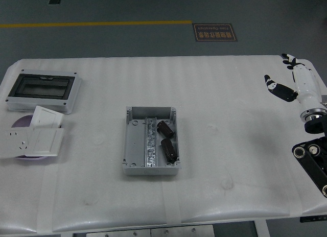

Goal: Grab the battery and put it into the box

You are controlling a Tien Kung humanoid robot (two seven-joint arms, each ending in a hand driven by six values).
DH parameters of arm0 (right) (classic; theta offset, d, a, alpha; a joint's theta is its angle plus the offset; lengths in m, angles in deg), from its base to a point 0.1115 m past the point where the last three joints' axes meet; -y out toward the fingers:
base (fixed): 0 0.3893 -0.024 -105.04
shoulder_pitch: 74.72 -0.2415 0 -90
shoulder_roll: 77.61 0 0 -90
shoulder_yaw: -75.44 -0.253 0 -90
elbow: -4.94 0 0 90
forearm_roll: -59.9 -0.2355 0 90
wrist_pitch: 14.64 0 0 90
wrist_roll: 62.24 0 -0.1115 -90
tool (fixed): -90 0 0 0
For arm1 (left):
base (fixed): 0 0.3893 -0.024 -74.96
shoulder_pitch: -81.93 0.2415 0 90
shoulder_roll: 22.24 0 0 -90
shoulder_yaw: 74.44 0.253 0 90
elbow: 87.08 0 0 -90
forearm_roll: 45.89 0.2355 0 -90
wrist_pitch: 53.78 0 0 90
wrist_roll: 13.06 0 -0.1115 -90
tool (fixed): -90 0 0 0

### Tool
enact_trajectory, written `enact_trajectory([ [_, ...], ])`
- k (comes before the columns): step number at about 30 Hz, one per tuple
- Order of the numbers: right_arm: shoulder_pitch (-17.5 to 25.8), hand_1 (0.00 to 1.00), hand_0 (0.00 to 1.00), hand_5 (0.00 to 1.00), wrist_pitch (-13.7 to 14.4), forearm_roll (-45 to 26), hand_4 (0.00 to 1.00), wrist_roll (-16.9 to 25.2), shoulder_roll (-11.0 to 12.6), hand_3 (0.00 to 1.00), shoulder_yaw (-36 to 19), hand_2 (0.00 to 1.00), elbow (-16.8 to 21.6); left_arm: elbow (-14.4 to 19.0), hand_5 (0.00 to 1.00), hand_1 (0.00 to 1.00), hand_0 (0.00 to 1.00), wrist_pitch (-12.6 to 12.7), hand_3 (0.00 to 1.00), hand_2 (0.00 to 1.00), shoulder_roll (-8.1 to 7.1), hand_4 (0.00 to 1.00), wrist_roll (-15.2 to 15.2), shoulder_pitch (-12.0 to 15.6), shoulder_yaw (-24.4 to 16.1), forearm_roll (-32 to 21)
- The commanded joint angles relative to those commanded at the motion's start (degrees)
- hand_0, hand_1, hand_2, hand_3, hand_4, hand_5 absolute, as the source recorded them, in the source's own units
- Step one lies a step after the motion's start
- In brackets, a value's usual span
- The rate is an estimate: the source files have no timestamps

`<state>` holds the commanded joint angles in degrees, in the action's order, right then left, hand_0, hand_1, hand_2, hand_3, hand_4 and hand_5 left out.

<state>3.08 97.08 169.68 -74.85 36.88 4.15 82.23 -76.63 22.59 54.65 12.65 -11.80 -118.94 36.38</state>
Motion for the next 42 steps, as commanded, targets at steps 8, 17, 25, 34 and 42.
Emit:
enact_trajectory([
  [8, -0.66, 0.831, 0.997, 0.389, -1.20, 4.93, 0.707, -1.72, -0.04, 0.895, 0.65, 0.856, -0.74, 0.27, 0.005, 0.606, 0.637, -0.97, 0.599, 0.563, -0.49, 0.541, 0.82, -0.35, -1.83, 2.96],
  [17, -0.91, 0.835, 0.998, 0.390, -3.02, 6.02, 0.710, -3.42, -0.67, 0.899, 1.29, 0.857, -1.18, 0.39, 0.008, 0.606, 0.638, -1.49, 0.602, 0.565, -1.21, 0.547, 1.16, -0.24, -2.71, 4.77],
  [25, -0.41, 0.840, 0.998, 0.403, -3.44, 5.15, 0.710, -3.56, -0.92, 0.902, 1.55, 0.863, -1.44, 0.40, 0.015, 0.607, 0.638, -1.53, 0.602, 0.564, -1.42, 0.550, 1.16, 0.08, -2.56, 5.02],
  [34, -0.09, 0.840, 0.998, 0.418, -3.20, 4.08, 0.708, -3.20, -1.42, 0.902, 1.36, 0.864, -1.40, 0.38, 0.026, 0.612, 0.639, -1.71, 0.604, 0.567, -1.62, 0.564, 1.17, 0.55, -3.25, 6.38],
  [42, -0.17, 0.841, 0.998, 0.420, -3.21, 3.52, 0.709, -3.00, -1.56, 0.903, 0.83, 0.866, -1.32, 0.34, 0.030, 0.610, 0.639, -1.57, 0.605, 0.568, -1.30, 0.566, 1.06, 0.48, -2.85, 5.97],
])
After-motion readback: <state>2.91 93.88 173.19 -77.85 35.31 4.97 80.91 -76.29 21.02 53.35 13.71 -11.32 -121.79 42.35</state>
